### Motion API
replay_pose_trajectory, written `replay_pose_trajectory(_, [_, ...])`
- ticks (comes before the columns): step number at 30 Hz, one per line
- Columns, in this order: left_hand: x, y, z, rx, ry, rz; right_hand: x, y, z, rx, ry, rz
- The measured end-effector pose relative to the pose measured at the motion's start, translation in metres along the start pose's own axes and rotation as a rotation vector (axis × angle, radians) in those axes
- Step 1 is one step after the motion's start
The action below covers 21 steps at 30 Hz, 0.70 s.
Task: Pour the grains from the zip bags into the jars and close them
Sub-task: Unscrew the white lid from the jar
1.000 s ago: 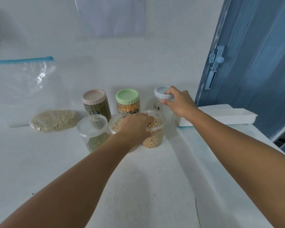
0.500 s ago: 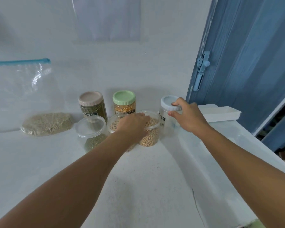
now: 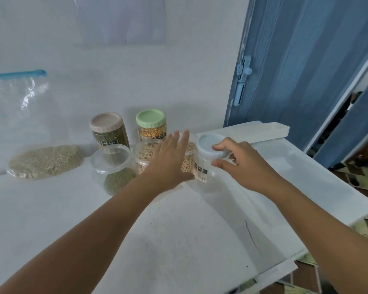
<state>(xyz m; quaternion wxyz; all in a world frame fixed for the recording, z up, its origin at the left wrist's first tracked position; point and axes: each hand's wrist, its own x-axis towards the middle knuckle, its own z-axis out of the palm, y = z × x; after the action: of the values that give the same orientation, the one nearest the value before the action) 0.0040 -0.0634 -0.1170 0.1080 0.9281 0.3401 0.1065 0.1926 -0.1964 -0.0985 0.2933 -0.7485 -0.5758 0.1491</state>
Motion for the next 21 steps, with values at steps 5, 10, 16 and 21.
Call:
replay_pose_trajectory(5, [-0.051, 0.000, 0.015, -0.554, 0.205, -0.057, -0.013, -0.018, 0.012, 0.167, -0.246, -0.143])
replay_pose_trajectory(10, [-0.085, -0.002, 0.019, -0.771, 0.393, -0.209, 0.002, -0.035, 0.022, 0.325, -0.423, -0.153])
replay_pose_trajectory(16, [-0.096, 0.001, 0.011, -0.736, 0.448, -0.328, 0.030, -0.073, 0.026, 0.071, -0.437, -0.272])
replay_pose_trajectory(21, [-0.090, 0.005, 0.009, -0.770, 0.404, -0.378, 0.045, -0.066, 0.022, -0.082, -0.410, -0.322])
